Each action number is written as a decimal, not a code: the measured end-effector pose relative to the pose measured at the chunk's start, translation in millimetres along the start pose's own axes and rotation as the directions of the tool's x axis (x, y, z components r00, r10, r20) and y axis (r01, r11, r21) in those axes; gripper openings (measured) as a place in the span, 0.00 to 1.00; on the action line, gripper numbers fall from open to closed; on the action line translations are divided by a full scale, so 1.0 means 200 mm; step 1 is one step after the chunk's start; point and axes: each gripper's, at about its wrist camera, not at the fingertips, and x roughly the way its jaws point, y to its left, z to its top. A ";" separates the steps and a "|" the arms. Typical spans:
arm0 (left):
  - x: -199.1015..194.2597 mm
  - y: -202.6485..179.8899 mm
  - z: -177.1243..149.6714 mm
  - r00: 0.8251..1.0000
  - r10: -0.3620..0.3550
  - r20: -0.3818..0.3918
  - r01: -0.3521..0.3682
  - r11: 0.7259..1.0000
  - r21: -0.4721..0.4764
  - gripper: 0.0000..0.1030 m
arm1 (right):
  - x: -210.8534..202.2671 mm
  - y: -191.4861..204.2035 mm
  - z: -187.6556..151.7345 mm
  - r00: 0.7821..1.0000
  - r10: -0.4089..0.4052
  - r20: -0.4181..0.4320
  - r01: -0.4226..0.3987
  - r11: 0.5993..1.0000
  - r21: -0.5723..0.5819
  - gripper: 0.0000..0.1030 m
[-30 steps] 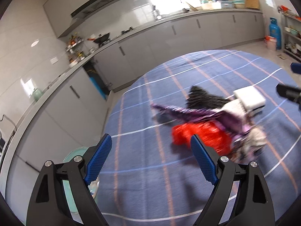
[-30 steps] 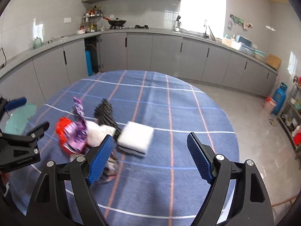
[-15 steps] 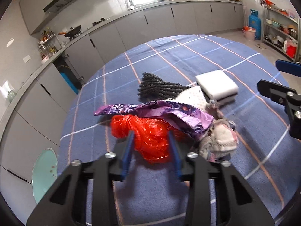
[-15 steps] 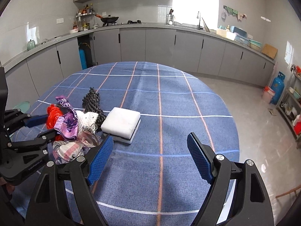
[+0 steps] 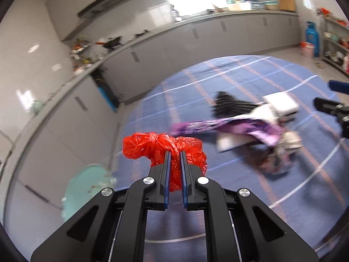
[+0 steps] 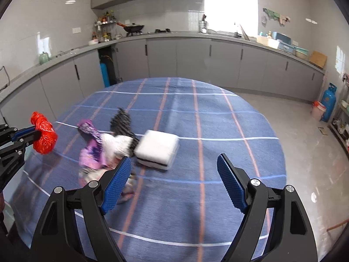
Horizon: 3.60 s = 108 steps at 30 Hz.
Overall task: Collect trash
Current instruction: 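Grasp the red plastic bag with the left gripper while the right gripper grasps the purple wrapper, then carry the red bag and purple wrapper over the teal wastebasket with both grippers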
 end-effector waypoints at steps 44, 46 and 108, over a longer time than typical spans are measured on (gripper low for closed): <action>0.04 0.53 -0.21 0.989 0.143 -0.036 -0.148 0.954 -0.260 0.08 | 0.19 0.68 0.18 0.984 0.158 -0.076 -0.170 0.969 -0.180 0.11; 0.04 0.55 -0.22 0.986 0.164 -0.041 -0.169 0.952 -0.257 0.08 | 0.18 0.72 0.19 0.982 0.175 -0.066 -0.185 0.964 -0.191 0.11; 0.26 1.17 -0.49 0.932 0.288 -0.220 -0.348 0.881 -0.320 0.09 | 0.36 1.59 0.26 0.921 0.364 -0.142 -0.390 0.840 -0.378 0.11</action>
